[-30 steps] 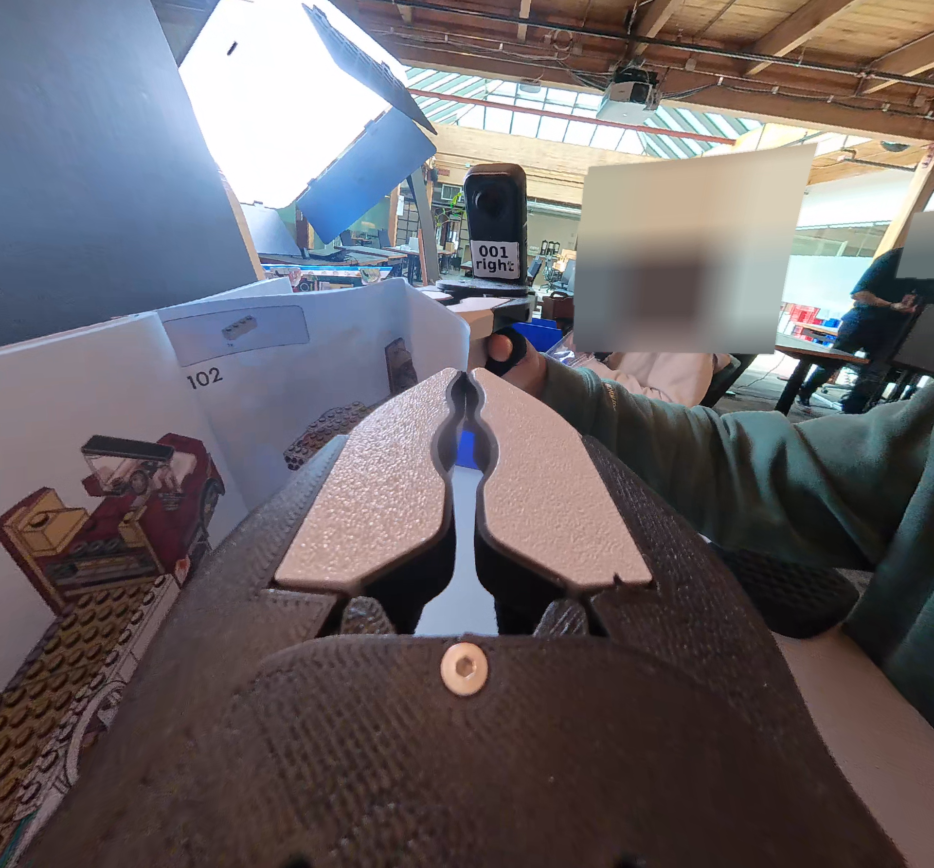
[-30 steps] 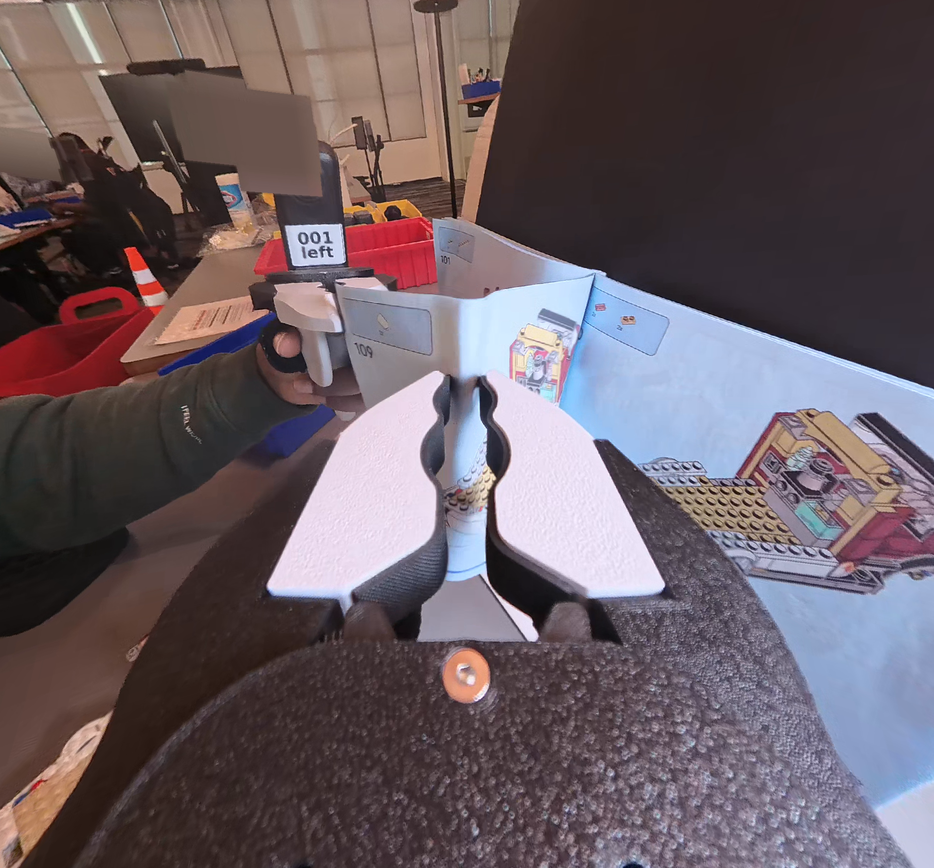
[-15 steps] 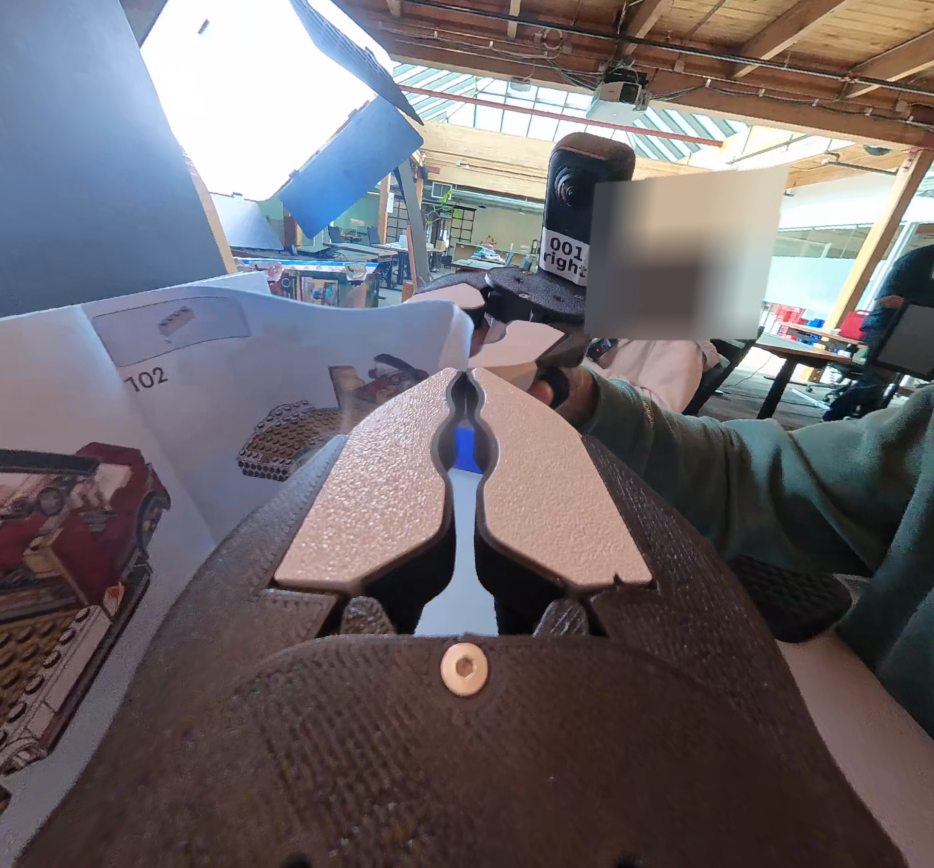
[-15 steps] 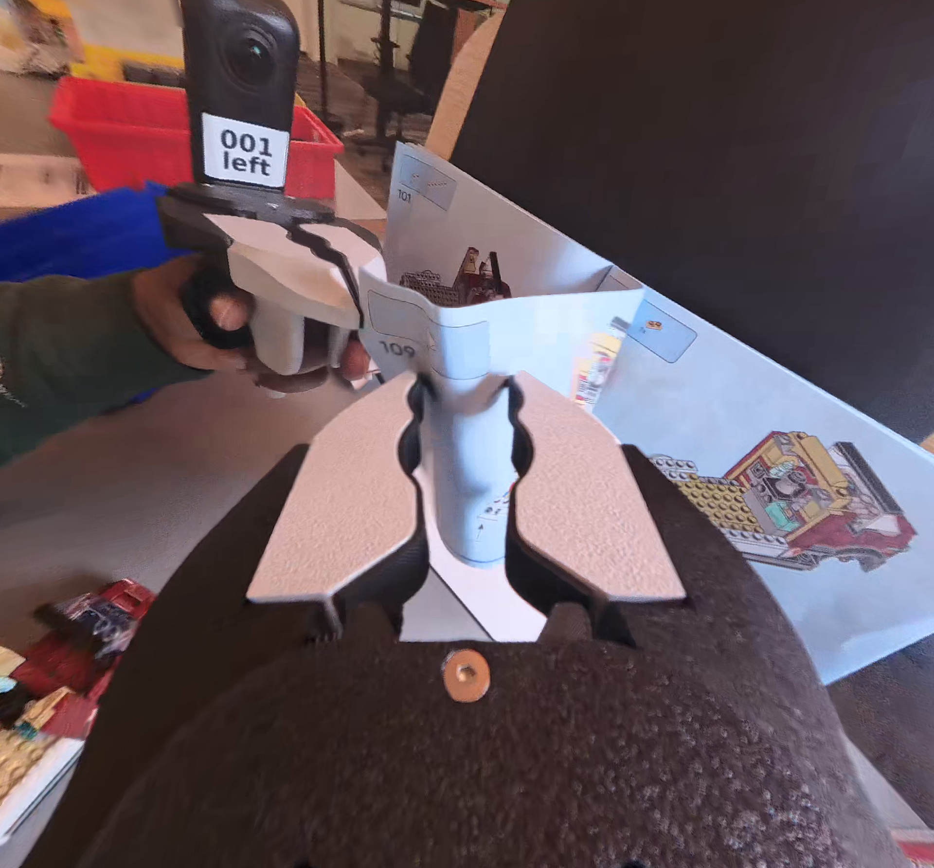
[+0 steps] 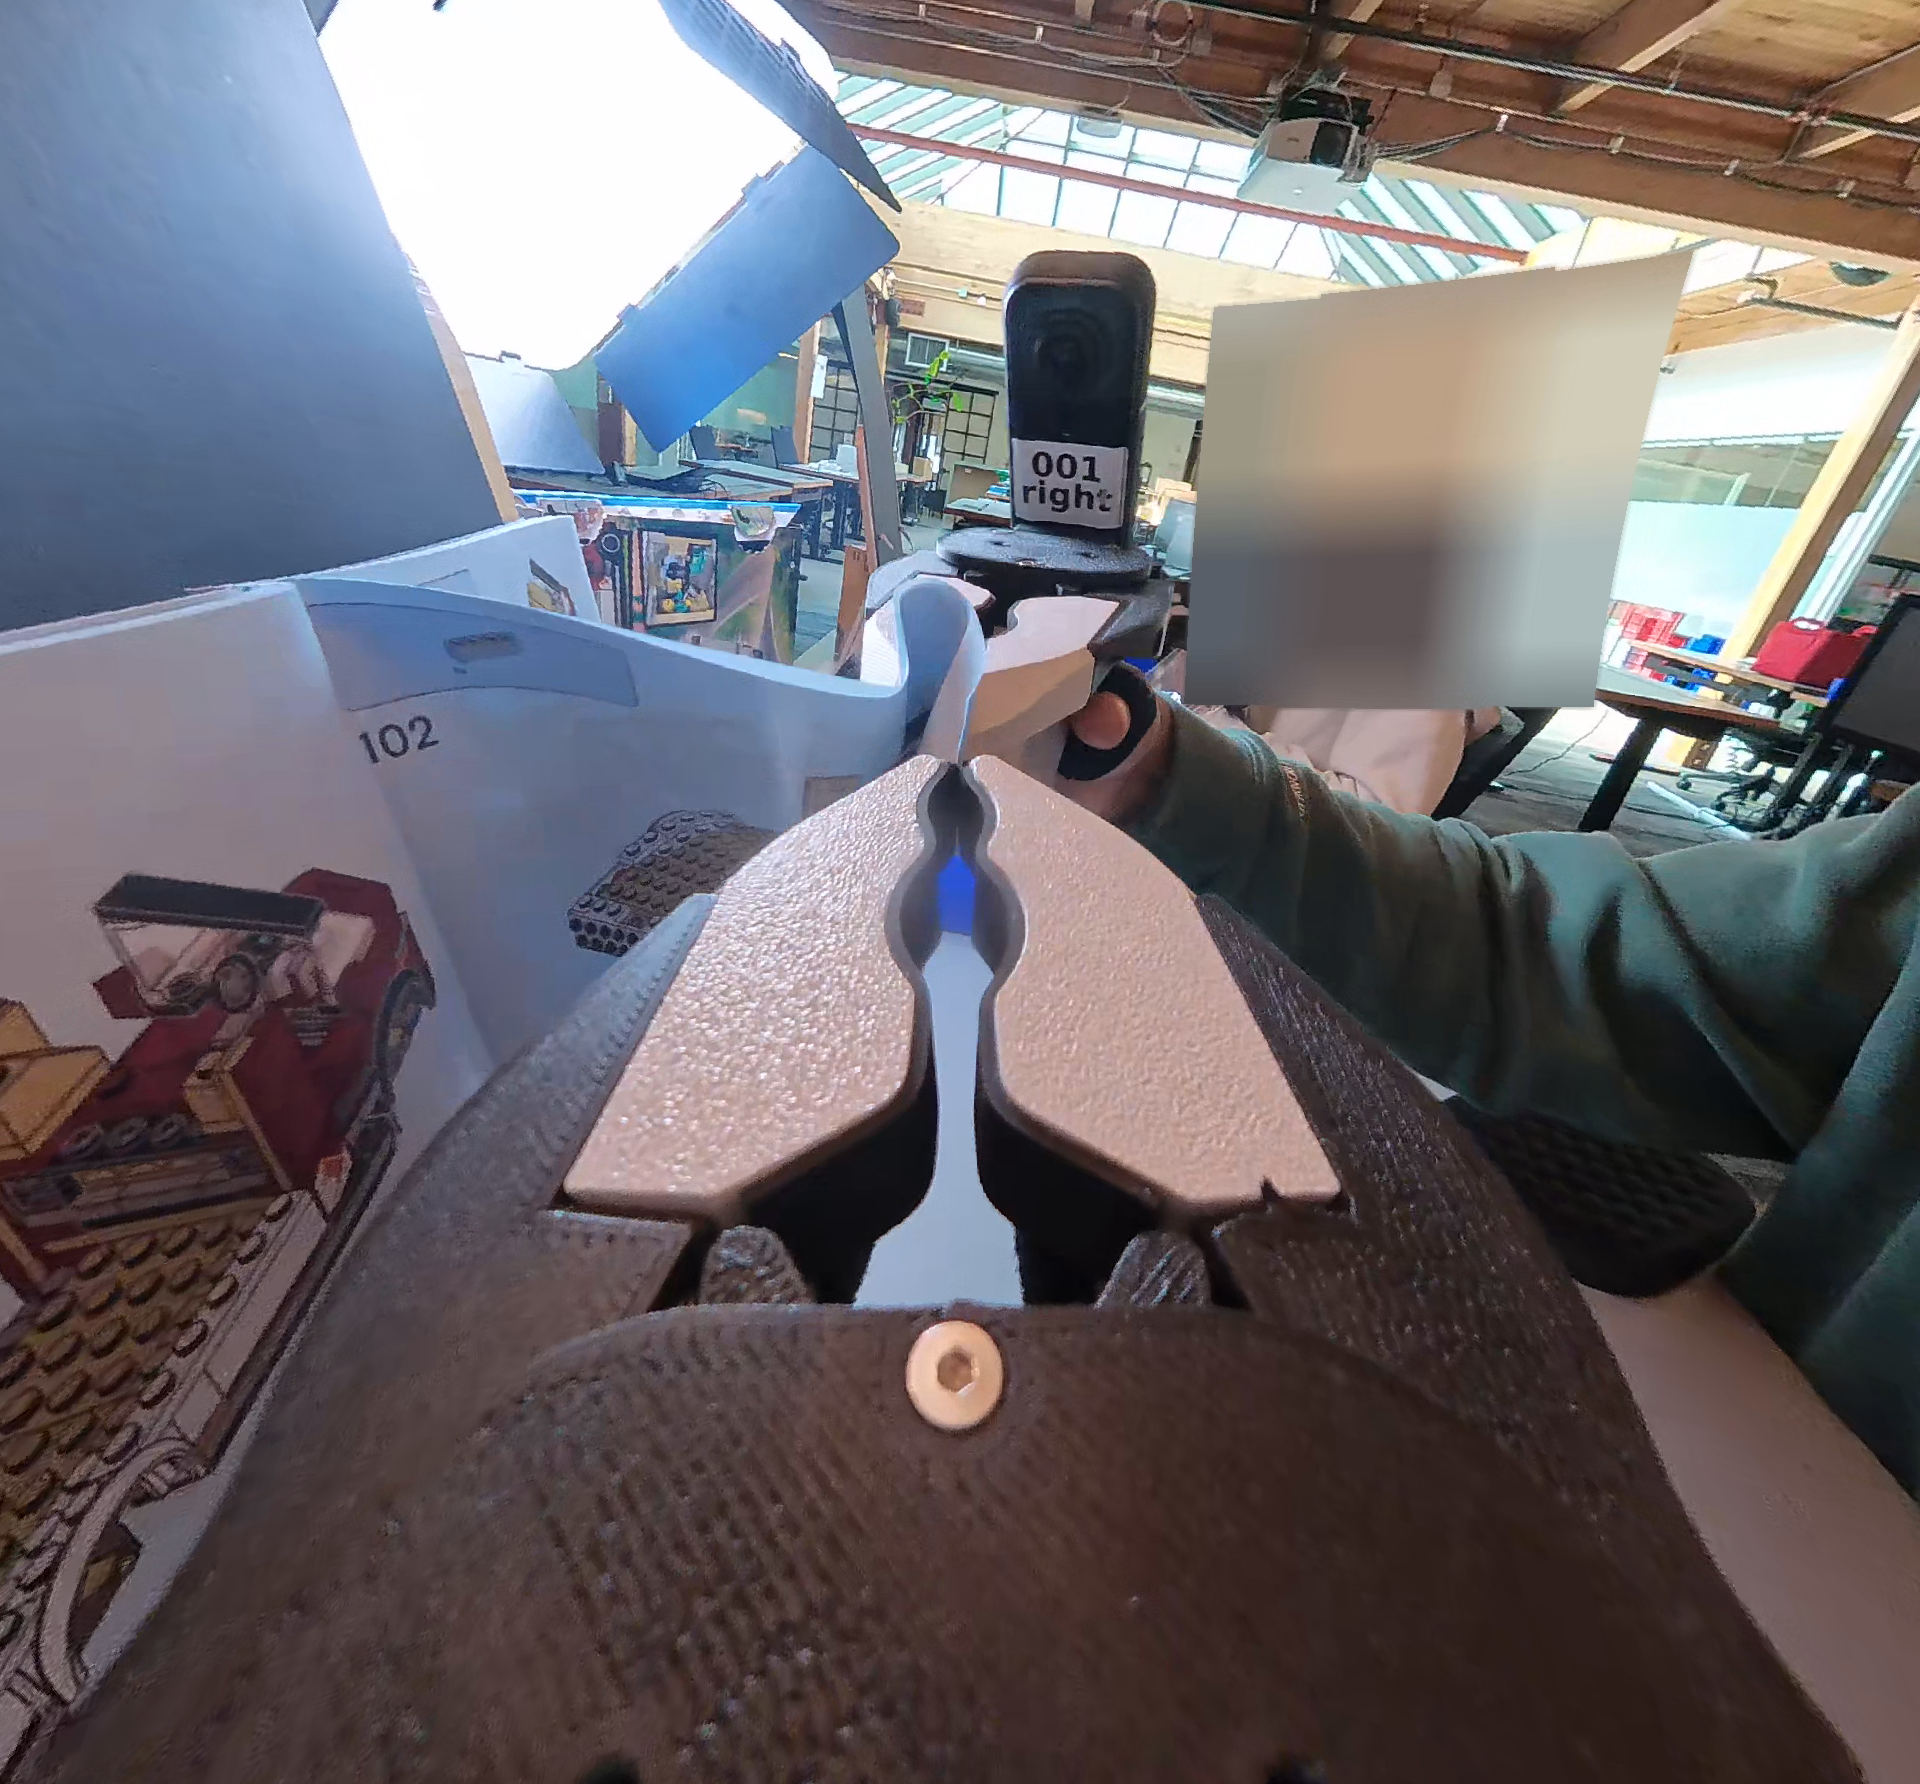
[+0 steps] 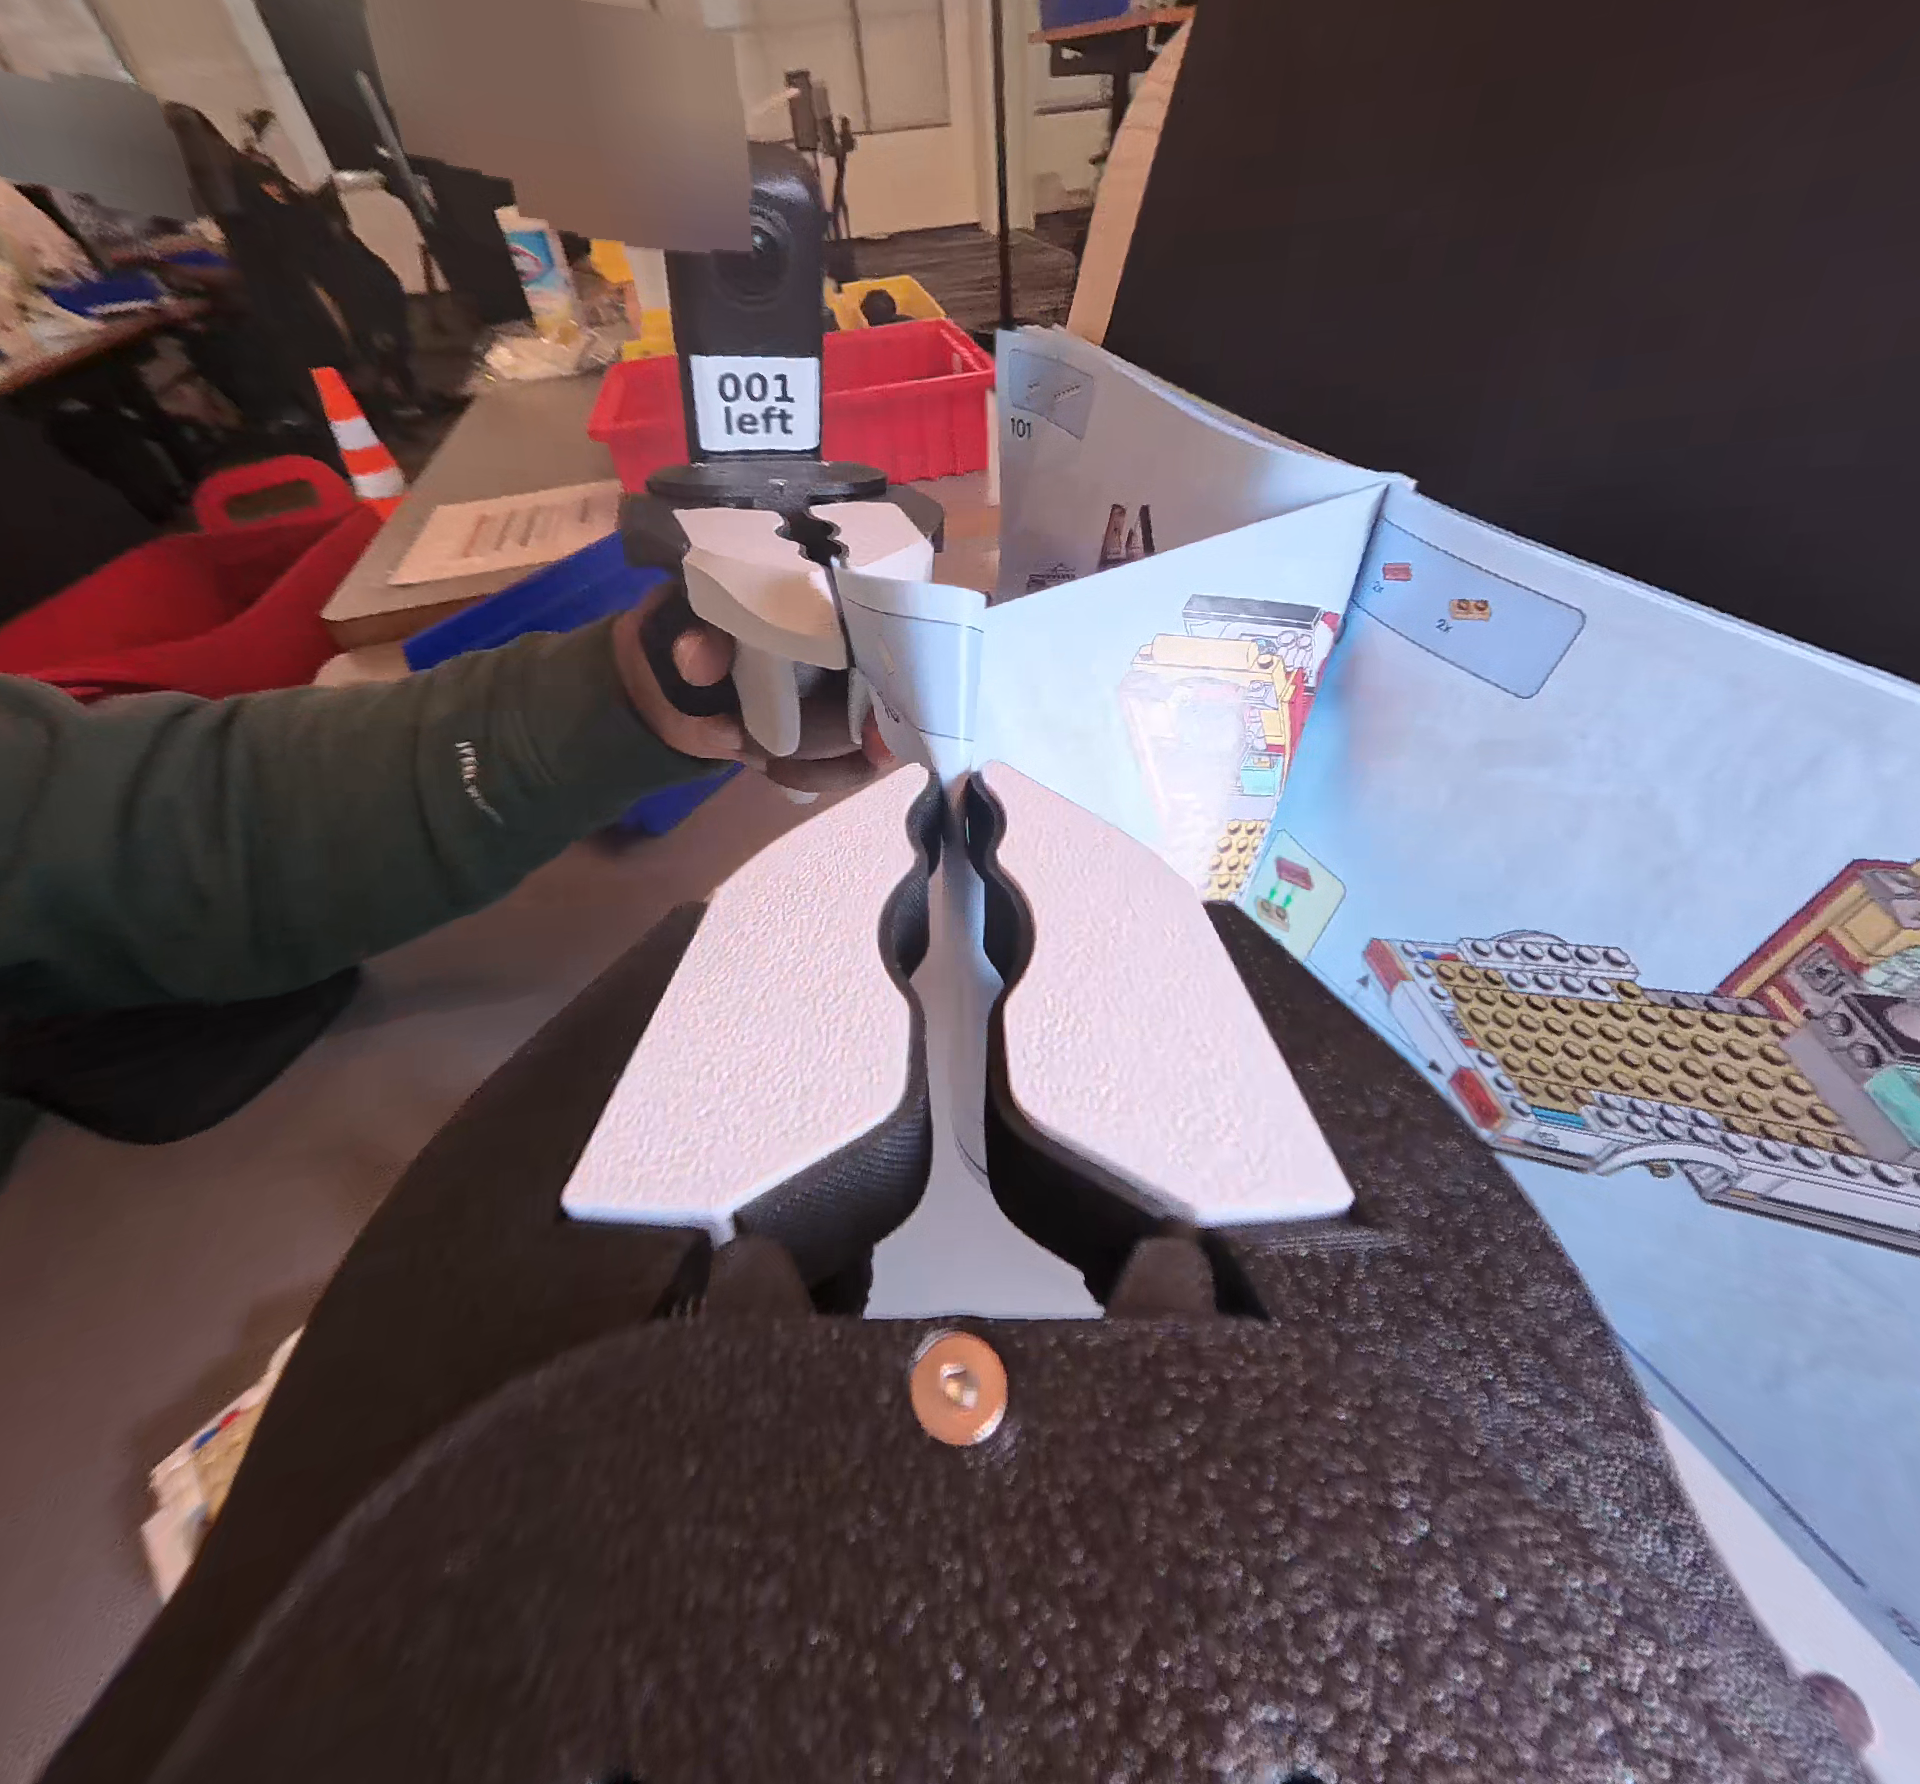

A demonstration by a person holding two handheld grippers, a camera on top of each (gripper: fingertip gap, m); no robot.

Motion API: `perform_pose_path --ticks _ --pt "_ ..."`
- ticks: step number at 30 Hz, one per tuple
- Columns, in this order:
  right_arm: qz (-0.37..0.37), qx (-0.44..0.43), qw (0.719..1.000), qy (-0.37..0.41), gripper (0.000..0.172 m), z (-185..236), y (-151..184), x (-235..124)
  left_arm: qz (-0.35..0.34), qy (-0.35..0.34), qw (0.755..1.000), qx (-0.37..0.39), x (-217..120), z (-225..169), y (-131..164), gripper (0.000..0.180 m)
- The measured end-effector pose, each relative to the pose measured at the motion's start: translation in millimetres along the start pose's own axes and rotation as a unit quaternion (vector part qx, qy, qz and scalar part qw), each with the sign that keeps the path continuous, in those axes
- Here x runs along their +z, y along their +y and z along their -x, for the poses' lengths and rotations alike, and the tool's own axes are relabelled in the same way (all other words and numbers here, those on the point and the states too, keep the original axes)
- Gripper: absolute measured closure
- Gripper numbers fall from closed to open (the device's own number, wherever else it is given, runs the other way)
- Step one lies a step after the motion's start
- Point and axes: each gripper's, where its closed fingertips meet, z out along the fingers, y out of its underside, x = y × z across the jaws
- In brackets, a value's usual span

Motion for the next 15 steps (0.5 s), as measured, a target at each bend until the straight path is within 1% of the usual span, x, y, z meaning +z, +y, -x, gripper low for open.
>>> perform_pose_path --ticks 3,9,11,15 --pt "-0.006 0.022 0.999 -0.027 0.168 -1 1 -4 0.002 0.004 1.000 -0.006 1 1 2 0.180" --pt "-0.045 0.071 0.993 -0.077 0.171 -7 -4 -17 -0.003 0.016 1.000 -0.014 0 -1 2 0.180" --pt "-0.062 0.084 0.992 -0.073 0.172 -17 -6 -25 -0.008 0.020 1.000 -0.016 -2 -2 0 0.180" --pt "-0.062 0.087 0.994 -0.035 0.171 -32 0 -33 -0.006 0.013 1.000 -0.016 -6 1 0 0.180"
